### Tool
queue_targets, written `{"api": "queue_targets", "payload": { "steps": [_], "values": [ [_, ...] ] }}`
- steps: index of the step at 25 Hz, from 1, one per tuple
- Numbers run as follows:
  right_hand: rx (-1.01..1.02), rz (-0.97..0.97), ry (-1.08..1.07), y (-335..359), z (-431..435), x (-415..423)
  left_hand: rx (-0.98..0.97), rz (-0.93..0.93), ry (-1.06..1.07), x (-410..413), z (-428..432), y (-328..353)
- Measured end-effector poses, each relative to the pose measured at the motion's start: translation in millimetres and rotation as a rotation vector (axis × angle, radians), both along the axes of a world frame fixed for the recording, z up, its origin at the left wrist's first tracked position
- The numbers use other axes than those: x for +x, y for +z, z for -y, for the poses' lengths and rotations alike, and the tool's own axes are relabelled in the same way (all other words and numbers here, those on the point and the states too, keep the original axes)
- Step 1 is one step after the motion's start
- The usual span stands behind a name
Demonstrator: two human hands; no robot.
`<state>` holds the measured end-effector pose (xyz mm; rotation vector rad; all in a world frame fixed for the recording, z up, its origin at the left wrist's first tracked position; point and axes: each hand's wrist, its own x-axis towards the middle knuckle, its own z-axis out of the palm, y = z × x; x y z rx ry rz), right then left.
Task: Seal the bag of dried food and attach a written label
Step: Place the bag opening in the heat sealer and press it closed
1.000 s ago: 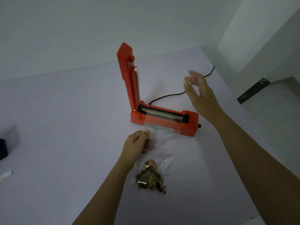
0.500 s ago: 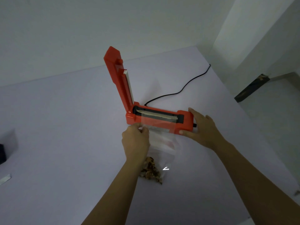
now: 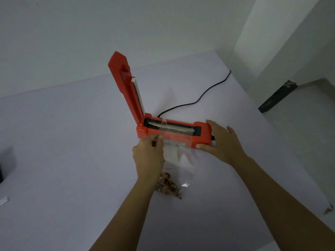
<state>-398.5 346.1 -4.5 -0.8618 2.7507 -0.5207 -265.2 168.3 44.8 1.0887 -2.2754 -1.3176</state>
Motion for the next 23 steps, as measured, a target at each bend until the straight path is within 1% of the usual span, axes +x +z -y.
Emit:
{"api": "queue_targets", "payload": {
  "steps": [9,13,17,23],
  "values": [
    [-0.009,-0.005,0.003,1,1,1,-0.05,-0.096,-0.034,0,-6,12],
    [0.011,-0.01,0.006,0,2,-1,-0.068,-0.107,-0.041,-2,-10,17],
    [0.011,-0.007,0.003,1,2,-1,-0.049,-0.136,-0.035,-2,-13,17],
    [0.026,-0.002,0.007,2,2,-2,-0.097,-0.194,-0.048,-2,-21,17]
  ]
}}
